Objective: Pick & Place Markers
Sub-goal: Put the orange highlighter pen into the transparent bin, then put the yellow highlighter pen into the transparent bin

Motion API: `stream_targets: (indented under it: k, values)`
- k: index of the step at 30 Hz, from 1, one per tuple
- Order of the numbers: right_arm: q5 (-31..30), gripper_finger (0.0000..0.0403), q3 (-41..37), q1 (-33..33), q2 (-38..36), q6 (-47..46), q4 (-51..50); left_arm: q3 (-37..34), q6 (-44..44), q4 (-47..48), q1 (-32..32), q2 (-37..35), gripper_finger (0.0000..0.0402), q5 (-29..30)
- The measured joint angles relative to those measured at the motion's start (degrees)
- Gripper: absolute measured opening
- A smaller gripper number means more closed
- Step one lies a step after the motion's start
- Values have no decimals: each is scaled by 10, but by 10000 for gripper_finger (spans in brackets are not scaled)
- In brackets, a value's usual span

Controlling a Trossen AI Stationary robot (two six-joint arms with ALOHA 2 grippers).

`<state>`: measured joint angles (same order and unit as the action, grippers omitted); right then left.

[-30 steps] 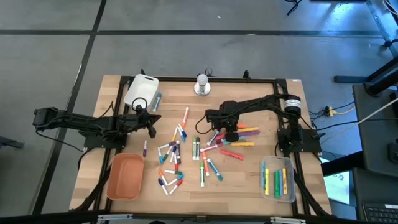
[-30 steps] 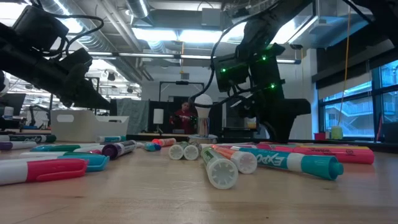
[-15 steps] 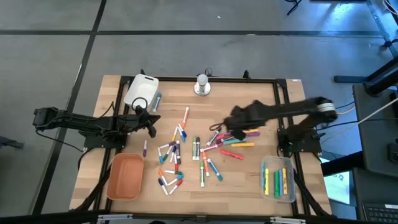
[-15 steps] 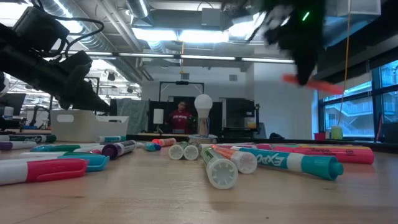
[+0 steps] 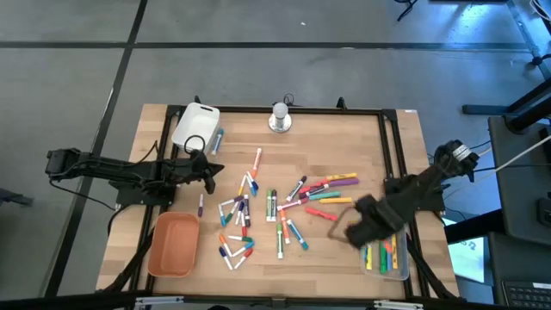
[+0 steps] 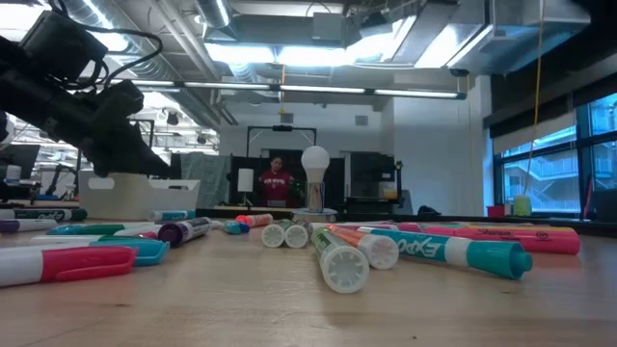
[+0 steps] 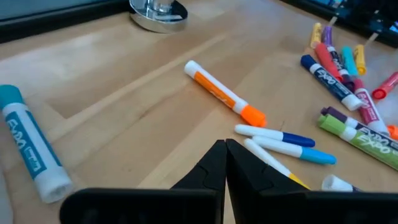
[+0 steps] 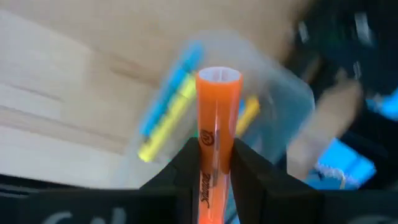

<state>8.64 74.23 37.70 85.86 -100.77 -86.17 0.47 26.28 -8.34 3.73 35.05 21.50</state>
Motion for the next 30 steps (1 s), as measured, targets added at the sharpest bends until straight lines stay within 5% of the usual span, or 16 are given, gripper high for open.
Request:
stream_targets:
  k: [7, 21, 30]
  values:
    - [21, 68, -14, 92, 41, -170, 10, 0, 16, 0, -19, 0, 6, -2]
    - [46, 188, -30, 79, 70, -127, 16, 0, 1, -53, -44, 0, 6, 46]
    - [-137, 194, -29, 3, 51, 60, 10, 0, -1, -67, -44, 0, 6, 64]
